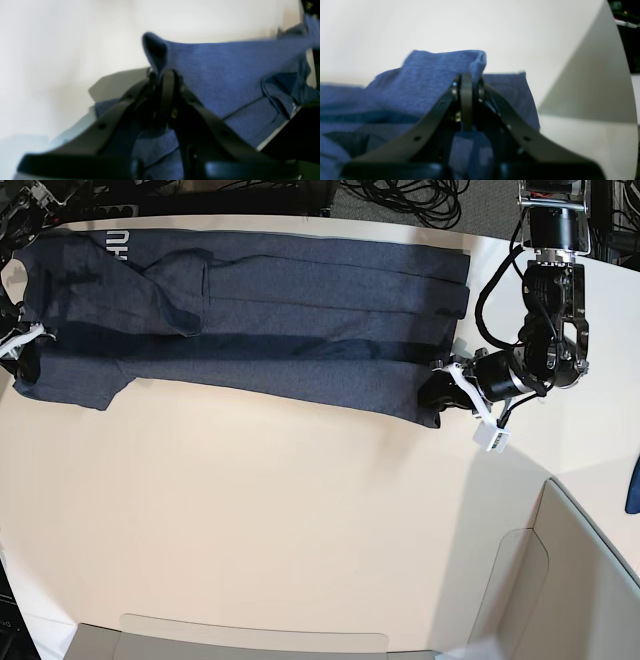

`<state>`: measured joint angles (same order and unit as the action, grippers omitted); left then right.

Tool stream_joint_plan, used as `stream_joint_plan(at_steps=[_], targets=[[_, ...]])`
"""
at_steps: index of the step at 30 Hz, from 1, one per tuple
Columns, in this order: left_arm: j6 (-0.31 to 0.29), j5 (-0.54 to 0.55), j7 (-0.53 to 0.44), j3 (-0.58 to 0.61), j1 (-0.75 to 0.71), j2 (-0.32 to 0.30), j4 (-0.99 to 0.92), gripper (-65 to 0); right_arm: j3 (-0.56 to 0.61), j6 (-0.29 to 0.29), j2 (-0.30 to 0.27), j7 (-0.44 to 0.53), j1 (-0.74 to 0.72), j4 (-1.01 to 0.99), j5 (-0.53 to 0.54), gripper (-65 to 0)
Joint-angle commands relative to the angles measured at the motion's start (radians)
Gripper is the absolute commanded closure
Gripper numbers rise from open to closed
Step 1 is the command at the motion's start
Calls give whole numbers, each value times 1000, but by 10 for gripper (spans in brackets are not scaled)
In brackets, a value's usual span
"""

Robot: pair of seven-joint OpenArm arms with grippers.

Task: Layout the t-shirt on the table in an organized manner, then fold the t-shirt properly
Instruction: 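Fold the grasped hem edge over toward the collar with both grippers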

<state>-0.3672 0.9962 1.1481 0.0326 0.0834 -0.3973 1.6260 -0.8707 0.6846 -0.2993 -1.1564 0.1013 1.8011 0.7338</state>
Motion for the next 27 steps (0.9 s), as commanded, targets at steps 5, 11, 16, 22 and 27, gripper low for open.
stream_joint_plan(at_steps=[5,11,16,22,27], targets=[[-5,13,-15,-35,-33,-15,67,0,-54,14,-27,25,73,22,92,0],[-3,11,50,-36,-43,-35,86,0,-95,14,-45,-23,116,32,186,0],[-3,11,54,-36,-43,-36,86,0,-157,14,-41,-113,116,107,254,0],[-3,11,57,-35,-44,-36,81,0,-170,14,-39,-116,150,167,267,0],[-2,10,59,-33,-64,-36,79,0,-170,14,-10,-116,189,167,309,0]])
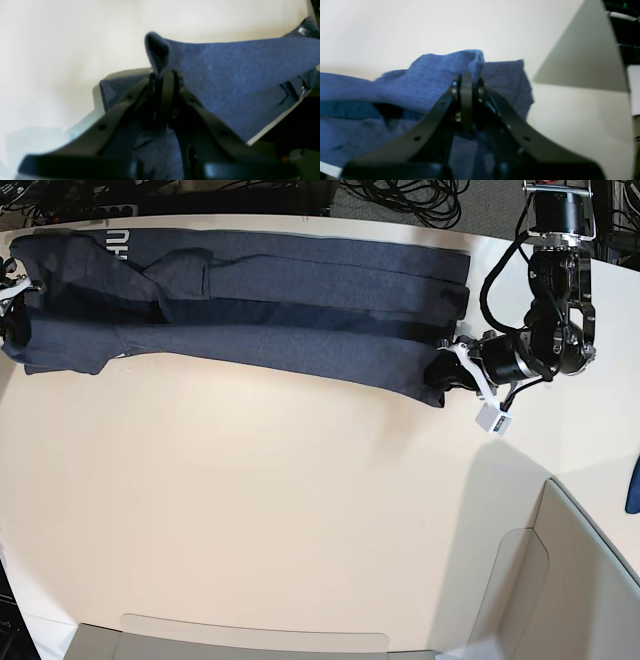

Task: Layout the t-shirt on the table in an organized manner, then fold the t-shirt properly
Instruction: 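Fold the grasped hem edge over toward the collar with both grippers, then release the fold and regrasp the folded end with the left gripper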

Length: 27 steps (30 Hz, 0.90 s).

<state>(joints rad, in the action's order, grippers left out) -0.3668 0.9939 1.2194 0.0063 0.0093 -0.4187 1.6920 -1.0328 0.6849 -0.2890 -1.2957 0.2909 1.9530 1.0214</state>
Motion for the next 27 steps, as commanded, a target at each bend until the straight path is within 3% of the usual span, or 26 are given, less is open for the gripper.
stream_joint_plan(at_steps=[1,6,20,27], targets=[[-2,12,-13,-7,8,-15,13,0,-7,13,-19,23,11,15,29,0],[-1,12,-13,-2,8,-15,4,0,-7,13,15,23,32,35,76,0],[-1,12,-13,-1,7,-15,-31,0,-5,13,52,23,93,64,84,0],[-1,10,-13,-1,-21,-15,-31,0,-2,13,63,23,60,64,-86,0]])
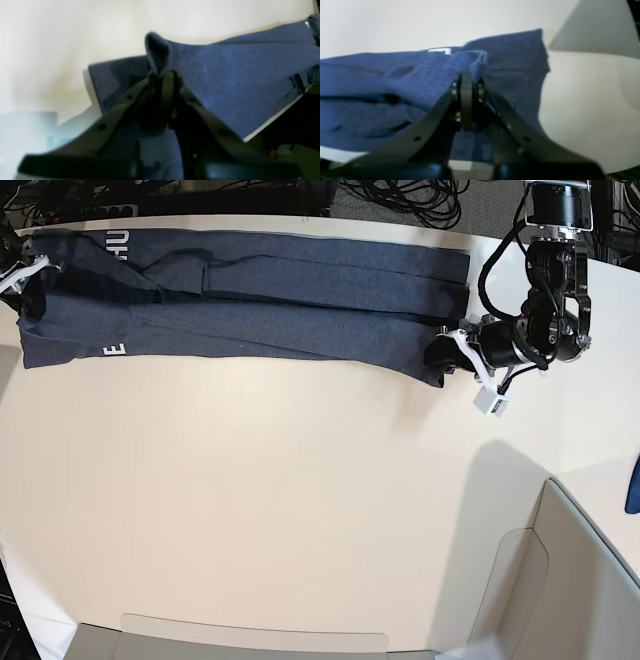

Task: Layout the t-shirt on the table in an organized manner, then fold the t-shirt properly
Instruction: 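Release the fold and regrasp the folded end with the left gripper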

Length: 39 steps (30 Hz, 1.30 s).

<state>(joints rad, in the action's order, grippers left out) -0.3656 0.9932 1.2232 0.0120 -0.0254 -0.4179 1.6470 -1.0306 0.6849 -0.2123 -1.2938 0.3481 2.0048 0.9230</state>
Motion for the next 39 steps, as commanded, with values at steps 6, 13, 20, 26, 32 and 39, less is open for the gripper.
stream_joint_plan(at_steps=[6,13,20,26,32,39], targets=[[-2,11,-16,-7,9,-17,14,0,-3,13,53,19,-28,12,-120,0],[-2,11,-15,-7,6,-17,14,0,-3,13,64,-16,-30,12,-132,0],[-2,11,-15,-8,-28,-40,14,0,-7,13,66,-70,-33,12,-130,-188],[-2,11,-15,-11,-46,-40,14,0,-9,13,66,-70,-36,12,-126,-371],[-2,13,-15,-8,-49,-40,15,-45,-9,13,66,-70,-36,12,-126,-405],[-2,13,-15,-16,-49,-57,15,-190,-11,13,66,-70,-34,12,-126,-405]])
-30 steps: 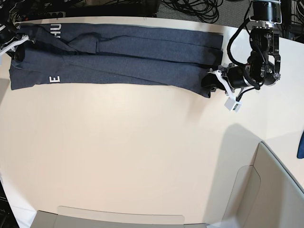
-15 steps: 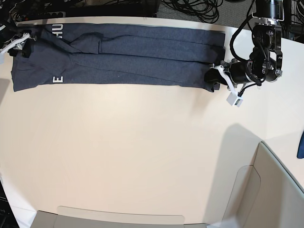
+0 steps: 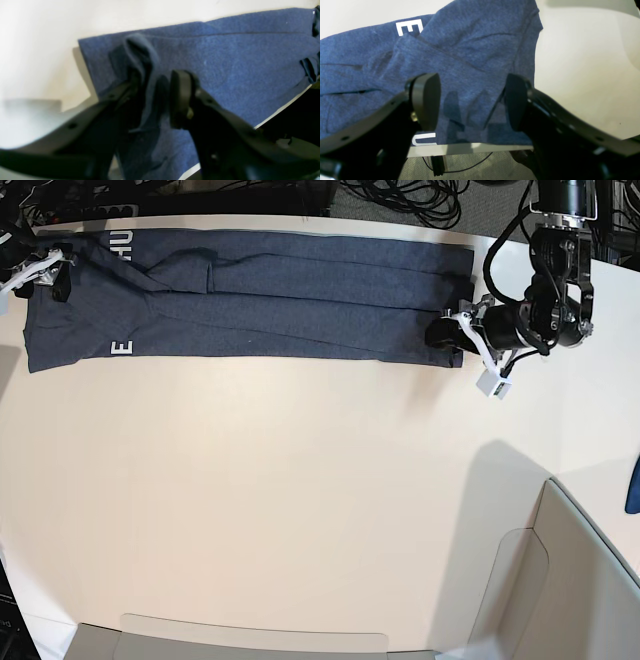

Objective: Layout the t-shirt on the table in an organized manner, then fold the t-shirt properly

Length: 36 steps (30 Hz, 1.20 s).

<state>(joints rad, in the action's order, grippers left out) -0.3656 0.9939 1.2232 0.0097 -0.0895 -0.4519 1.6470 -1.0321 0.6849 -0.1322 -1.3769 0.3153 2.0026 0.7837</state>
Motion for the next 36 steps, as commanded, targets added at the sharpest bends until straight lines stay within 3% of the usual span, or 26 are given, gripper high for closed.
stream_joint_plan(at_steps=[1,7,12,18,25,31,36], targets=[[-2,13,-15,-14,15,-32,15,-190,-9,13,-14,14,-2,14,13,-405],[1,13,-9,-58,15,-63,15,-191,-9,13,-13,14,-3,16,13,-405],[4,13,96,-190,15,-64,14,-189,-9,13,-13,14,-5,16,13,-405],[3,15,143,-293,-8,-64,14,-193,-9,13,-13,15,-5,16,13,-405],[3,18,143,-324,-99,-46,14,-347,-9,13,-11,15,-5,16,13,-405],[3,18,146,-325,-145,17,-9,-355,-9,13,-11,17,-6,16,13,-405],[0,21,146,-324,-140,37,-136,-355,-21,13,3,17,-5,16,13,-405]])
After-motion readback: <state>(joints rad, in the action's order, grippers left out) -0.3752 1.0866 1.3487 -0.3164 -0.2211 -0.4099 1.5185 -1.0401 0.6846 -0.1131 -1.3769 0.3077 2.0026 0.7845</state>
